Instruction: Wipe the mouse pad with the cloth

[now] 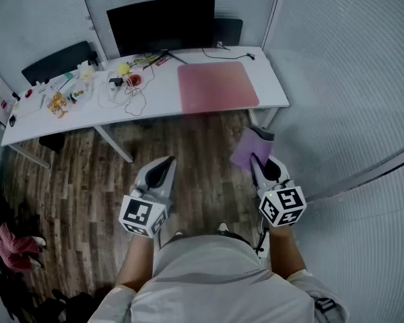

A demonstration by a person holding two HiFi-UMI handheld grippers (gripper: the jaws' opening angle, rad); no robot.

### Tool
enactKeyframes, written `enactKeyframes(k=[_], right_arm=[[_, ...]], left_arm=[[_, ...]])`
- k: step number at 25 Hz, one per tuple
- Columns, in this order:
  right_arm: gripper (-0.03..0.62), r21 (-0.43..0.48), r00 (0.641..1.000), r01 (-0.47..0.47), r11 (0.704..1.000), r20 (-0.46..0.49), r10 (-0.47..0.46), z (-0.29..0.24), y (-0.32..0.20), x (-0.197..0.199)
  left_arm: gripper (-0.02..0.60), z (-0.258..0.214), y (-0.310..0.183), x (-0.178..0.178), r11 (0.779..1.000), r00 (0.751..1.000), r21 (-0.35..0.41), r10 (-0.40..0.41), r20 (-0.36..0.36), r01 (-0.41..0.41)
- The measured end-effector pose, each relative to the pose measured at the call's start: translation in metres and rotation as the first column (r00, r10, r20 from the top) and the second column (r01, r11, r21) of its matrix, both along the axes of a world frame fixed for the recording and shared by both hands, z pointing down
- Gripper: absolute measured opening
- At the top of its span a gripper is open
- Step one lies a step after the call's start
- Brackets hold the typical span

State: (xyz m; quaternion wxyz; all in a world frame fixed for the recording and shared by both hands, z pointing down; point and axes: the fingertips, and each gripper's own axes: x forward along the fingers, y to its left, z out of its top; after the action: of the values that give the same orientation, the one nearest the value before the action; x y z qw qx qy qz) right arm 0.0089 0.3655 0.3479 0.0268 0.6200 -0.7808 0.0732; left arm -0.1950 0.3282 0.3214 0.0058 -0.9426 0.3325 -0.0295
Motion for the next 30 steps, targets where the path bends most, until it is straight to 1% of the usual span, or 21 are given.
enactKeyframes(k=[4, 8, 13, 16, 18, 21, 24, 28, 30], right_arm=[[0.055, -0.001, 1.0, 0.015, 1.0, -0.013, -0.015, 0.0, 0.003, -0.004], [0.055, 0.003, 1.0, 0.012, 1.0, -0.01, -0.012, -0.003, 0.0, 0.0], [0.055, 0.008, 1.0, 0.016, 1.0, 0.023, -0.017, -0.001, -0.005, 0.005], [0.063, 0.029, 0.998, 0.023, 0.999, 0.051, -0.024, -0.002, -0.008, 0.007], [0.075, 0.045, 0.998, 0.026, 0.999, 0.058, -0.028, -0.005, -0.01, 0.008], [0.075, 0.056, 0.997, 0.038, 0.998, 0.06, -0.041, -0.004, -0.013, 0.01], [0.077, 0.049, 0.997, 0.056, 0.997, 0.051, -0.059, 0.0, -0.018, 0.018], [0.077, 0.049, 0.995, 0.076, 0.996, 0.054, -0.078, 0.005, -0.025, 0.039], [0.066, 0.056, 0.995, 0.077, 0.995, 0.058, -0.08, 0.005, -0.028, 0.05]], left_arm=[[0.003, 0.001, 0.003, 0.002, 1.0, 1.0, -0.001, 0.003, -0.001, -0.003], [0.003, 0.001, 0.0, 0.004, 1.0, 1.0, -0.003, 0.006, -0.002, -0.006], [0.003, 0.004, -0.005, 0.004, 1.0, 1.0, -0.007, 0.002, 0.004, -0.002], [0.003, 0.003, -0.007, 0.004, 1.0, 1.0, -0.008, -0.006, 0.003, 0.006], [0.003, 0.002, -0.009, 0.005, 1.0, 1.0, -0.011, -0.012, 0.004, 0.012], [0.003, 0.005, -0.01, 0.008, 1.0, 1.0, -0.014, -0.021, 0.007, 0.021], [0.003, 0.008, -0.013, 0.017, 0.999, 0.999, -0.019, -0.032, 0.025, 0.033], [0.003, 0.009, -0.017, 0.039, 0.999, 0.998, -0.012, -0.047, 0.034, 0.048], [0.003, 0.008, -0.018, 0.049, 0.998, 0.998, -0.008, -0.055, 0.036, 0.055]])
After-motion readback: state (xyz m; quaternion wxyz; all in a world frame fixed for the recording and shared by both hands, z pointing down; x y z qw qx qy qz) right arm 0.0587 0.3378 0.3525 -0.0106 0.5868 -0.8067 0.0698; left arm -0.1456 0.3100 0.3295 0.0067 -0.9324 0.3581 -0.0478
